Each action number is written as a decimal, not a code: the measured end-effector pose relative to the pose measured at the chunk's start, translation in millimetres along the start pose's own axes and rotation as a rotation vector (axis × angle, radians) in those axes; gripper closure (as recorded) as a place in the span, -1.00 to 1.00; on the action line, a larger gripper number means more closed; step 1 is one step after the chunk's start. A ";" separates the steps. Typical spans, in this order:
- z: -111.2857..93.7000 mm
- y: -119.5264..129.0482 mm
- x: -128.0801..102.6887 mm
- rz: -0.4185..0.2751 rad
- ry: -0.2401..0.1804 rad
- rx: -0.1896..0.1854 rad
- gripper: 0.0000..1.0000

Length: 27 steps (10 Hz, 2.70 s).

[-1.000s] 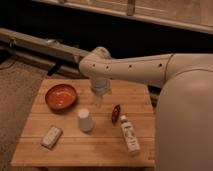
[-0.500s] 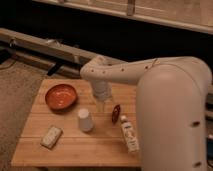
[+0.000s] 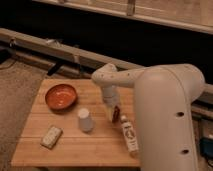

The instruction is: Stand the bottle upright

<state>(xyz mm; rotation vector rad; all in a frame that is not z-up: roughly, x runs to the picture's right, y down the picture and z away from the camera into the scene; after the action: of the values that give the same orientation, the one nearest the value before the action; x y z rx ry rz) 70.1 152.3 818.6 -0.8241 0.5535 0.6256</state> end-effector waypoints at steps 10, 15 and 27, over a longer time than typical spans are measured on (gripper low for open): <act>34.2 -15.9 40.0 0.055 0.130 -0.102 -0.26; 46.4 1.8 56.7 0.051 0.185 -0.151 -0.26; 53.9 17.7 55.0 0.038 0.260 -0.140 0.86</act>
<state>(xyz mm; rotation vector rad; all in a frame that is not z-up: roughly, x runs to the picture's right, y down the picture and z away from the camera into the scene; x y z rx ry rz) 106.8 220.6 803.5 -1.0371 0.7691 0.6011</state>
